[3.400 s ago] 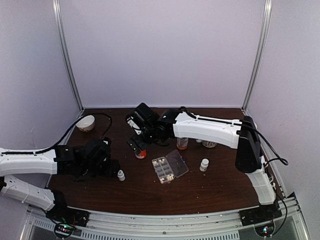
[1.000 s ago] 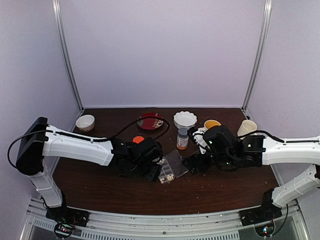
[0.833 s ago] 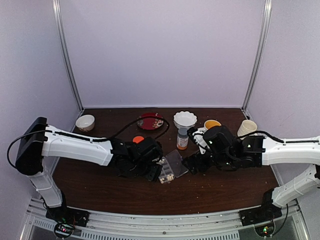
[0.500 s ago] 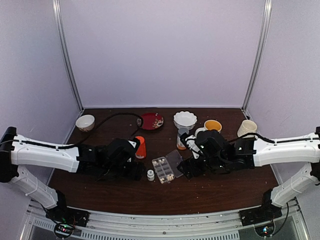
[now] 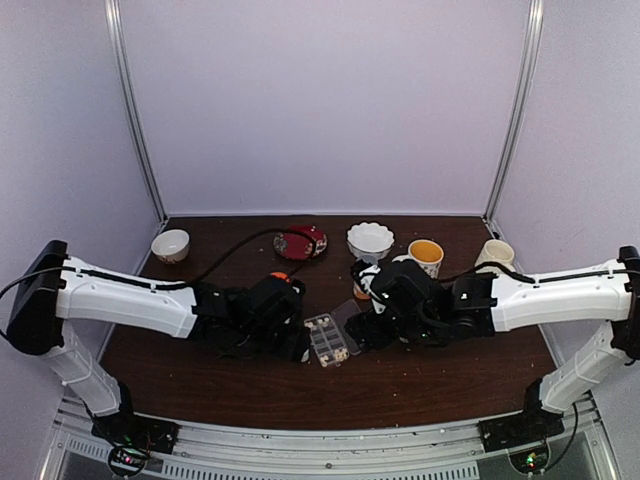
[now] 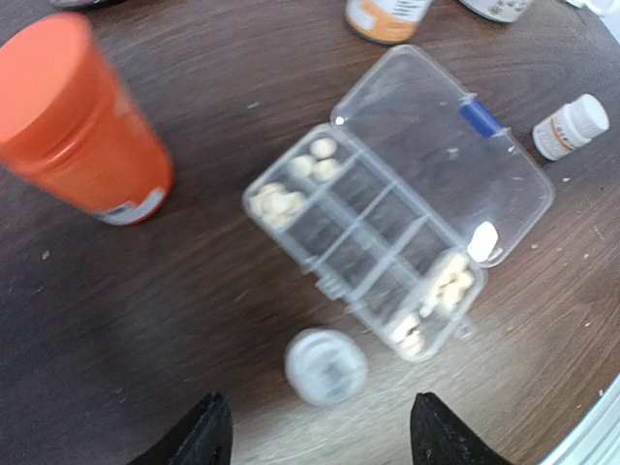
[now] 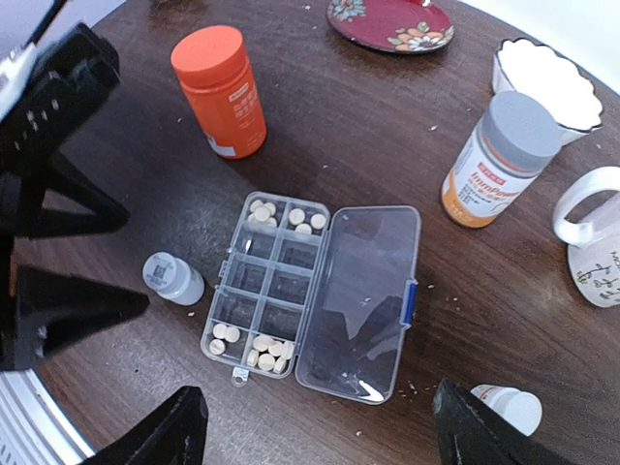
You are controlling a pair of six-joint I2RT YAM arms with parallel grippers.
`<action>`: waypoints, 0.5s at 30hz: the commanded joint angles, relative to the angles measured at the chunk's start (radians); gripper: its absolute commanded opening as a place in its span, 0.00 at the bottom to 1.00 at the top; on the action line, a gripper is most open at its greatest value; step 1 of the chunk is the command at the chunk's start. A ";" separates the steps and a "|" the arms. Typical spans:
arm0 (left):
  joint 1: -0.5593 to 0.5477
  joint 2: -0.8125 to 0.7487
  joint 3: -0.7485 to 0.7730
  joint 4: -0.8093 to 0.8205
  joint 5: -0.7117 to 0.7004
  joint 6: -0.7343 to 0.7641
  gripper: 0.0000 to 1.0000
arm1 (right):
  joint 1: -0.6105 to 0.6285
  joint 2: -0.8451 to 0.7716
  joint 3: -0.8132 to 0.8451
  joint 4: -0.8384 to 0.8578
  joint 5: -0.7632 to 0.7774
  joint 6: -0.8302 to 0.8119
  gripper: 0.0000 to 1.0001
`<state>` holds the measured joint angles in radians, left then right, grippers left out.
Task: Sort the pills into containers
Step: Pick up the pill bottle from the center of the board.
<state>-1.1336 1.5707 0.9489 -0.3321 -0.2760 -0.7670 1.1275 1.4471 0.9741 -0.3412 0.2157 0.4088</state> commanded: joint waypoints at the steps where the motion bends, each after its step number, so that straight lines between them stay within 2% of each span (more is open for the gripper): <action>1: -0.044 0.112 0.158 -0.113 -0.047 0.010 0.65 | 0.003 -0.090 -0.036 0.001 0.141 0.043 0.84; 7: -0.046 0.201 0.249 -0.240 -0.113 -0.021 0.58 | 0.003 -0.164 -0.096 0.011 0.165 0.048 0.84; 15: -0.045 0.231 0.257 -0.252 -0.094 -0.038 0.57 | 0.002 -0.197 -0.129 0.036 0.175 0.055 0.84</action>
<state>-1.1816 1.7950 1.1809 -0.5602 -0.3553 -0.7879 1.1275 1.2716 0.8547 -0.3267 0.3527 0.4526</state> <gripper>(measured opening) 0.577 0.841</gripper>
